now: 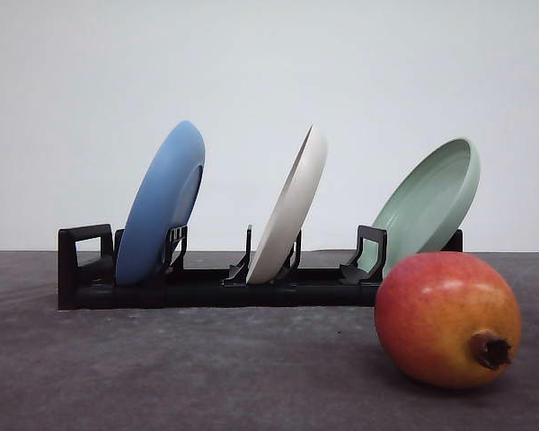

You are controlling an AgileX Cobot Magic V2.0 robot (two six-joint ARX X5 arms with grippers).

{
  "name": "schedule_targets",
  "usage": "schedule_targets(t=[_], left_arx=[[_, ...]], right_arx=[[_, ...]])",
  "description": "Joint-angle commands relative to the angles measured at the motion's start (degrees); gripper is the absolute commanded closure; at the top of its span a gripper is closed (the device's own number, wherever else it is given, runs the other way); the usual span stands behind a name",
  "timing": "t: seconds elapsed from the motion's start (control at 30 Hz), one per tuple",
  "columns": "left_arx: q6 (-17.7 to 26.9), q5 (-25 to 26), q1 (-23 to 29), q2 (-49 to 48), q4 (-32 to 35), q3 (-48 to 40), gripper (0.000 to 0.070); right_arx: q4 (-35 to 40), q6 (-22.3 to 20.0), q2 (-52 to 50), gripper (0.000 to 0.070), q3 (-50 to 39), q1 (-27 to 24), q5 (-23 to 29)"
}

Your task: Place pomegranate in white plate

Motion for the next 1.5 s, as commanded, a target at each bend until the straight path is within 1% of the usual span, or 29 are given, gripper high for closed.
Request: schedule_targets(t=[0.0, 0.07, 0.1, 0.13, 0.17, 0.2, 0.23, 0.27, 0.4, 0.47, 0.57, 0.63, 0.73, 0.83, 1.03, 1.23, 1.37, 1.47], left_arx=[[1.9, -1.1, -0.4, 0.3, 0.7, 1.1, 0.0549], [1.9, -2.6, -1.0, 0.3, 0.7, 1.1, 0.0357], [1.9, -3.2, -1.3, 0.4, 0.7, 1.1, 0.0255], [1.9, -3.8, -1.7, 0.4, 0.7, 1.1, 0.0147], [1.9, -4.2, -2.1, 0.4, 0.7, 1.1, 0.0079], [1.9, -4.8, -2.5, 0.5, 0.7, 1.1, 0.0038], [1.9, -5.4, -3.0, 0.7, 0.7, 1.1, 0.0015], [1.9, -6.0, -3.5, 0.8, 0.7, 1.1, 0.0016], [1.8, -7.5, -7.7, 2.4, 0.8, 1.1, 0.0022], [1.2, -9.4, -10.6, 3.8, 1.0, 1.1, 0.0024], [-1.0, -14.2, -15.5, 6.5, 2.9, 1.2, 0.0024], [-1.5, -17.4, -18.7, 9.1, 3.4, 2.0, 0.0027], [-2.5, -22.4, -23.4, 14.7, 3.3, 5.1, 0.003], [-2.7, -26.7, -26.7, 21.3, 3.2, 9.3, 0.0035], [-2.3, -35.2, -31.5, 36.5, 0.9, 21.4, 0.0035], [-2.5, -42.3, -34.2, 49.7, -1.3, 32.9, 0.0036], [-2.5, -45.6, -34.9, 55.9, -1.0, 37.2, 0.0035], [-2.5, -46.9, -35.0, 59.2, 0.1, 38.7, 0.0035]], right_arx=[[0.2, 0.0, 0.2, 0.0675, 1.0, 0.0, -0.2], [0.0, -0.1, 0.2, 0.0572, 1.0, 0.0, -0.2], [0.0, -0.1, 0.2, 0.0491, 1.0, 0.0, -0.2], [0.0, -0.1, 0.2, 0.037, 1.0, 0.0, -0.2], [0.0, -0.1, 0.2, 0.0275, 1.0, 0.0, -0.2], [0.0, 0.0, 0.2, 0.0188, 1.0, 0.0, -0.2], [0.0, 0.0, 0.2, 0.0112, 1.0, 0.0, -0.2], [0.0, 0.0, 0.2, 0.0088, 1.0, 0.0, -0.2], [0.0, 0.1, 0.2, 0.008, 1.0, 0.1, -0.3], [0.0, 0.7, 0.2, 0.008, 1.0, 0.1, -0.3], [0.0, 2.1, 0.2, 0.0081, 1.0, 0.1, -0.3], [0.1, 2.1, 0.2, 0.008, 1.0, 0.1, -0.3], [0.1, 2.1, 0.2, 0.008, 1.0, 0.1, -0.3], [0.1, 2.1, 0.2, 0.008, 1.0, 0.3, -0.3], [0.0, 2.5, 0.2, 0.008, 1.0, 0.5, -0.3], [0.0, 3.1, 0.2, 0.0081, 1.0, 0.5, -0.3], [0.0, 3.1, 0.2, 0.0081, 1.0, 0.5, -0.3], [0.0, 3.1, 0.2, 0.0081, 1.0, 0.5, -0.3]])
